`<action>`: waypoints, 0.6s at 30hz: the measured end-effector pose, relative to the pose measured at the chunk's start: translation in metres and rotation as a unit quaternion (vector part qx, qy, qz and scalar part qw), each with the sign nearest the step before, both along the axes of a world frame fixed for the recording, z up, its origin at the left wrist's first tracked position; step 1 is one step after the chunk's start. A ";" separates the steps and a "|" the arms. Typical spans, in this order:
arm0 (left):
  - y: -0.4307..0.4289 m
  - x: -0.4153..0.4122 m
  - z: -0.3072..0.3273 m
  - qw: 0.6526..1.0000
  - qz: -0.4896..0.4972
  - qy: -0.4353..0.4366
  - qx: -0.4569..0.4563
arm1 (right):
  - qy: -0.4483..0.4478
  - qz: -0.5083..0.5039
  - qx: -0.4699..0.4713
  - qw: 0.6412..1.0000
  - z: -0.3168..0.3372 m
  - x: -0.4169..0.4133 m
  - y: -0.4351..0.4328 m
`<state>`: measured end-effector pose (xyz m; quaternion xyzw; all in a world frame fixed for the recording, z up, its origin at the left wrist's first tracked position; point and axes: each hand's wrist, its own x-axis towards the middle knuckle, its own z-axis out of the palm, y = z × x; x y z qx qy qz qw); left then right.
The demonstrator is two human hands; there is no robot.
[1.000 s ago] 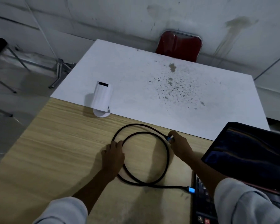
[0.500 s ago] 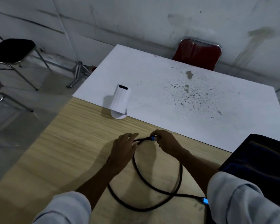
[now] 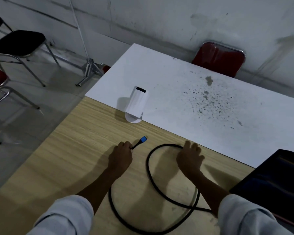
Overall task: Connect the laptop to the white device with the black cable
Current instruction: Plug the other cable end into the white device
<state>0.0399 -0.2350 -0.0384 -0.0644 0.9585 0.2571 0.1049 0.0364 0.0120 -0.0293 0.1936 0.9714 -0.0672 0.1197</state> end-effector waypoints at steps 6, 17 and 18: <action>-0.004 0.003 -0.002 0.999 0.017 0.010 0.025 | -0.027 0.010 -0.104 0.994 -0.014 0.020 0.042; -0.028 0.003 -0.002 0.997 0.064 -0.005 0.050 | 0.002 0.164 -0.280 0.946 0.002 -0.011 -0.038; -0.029 0.003 -0.003 0.997 0.057 -0.013 0.046 | -0.001 0.174 -0.274 0.946 0.002 -0.012 -0.040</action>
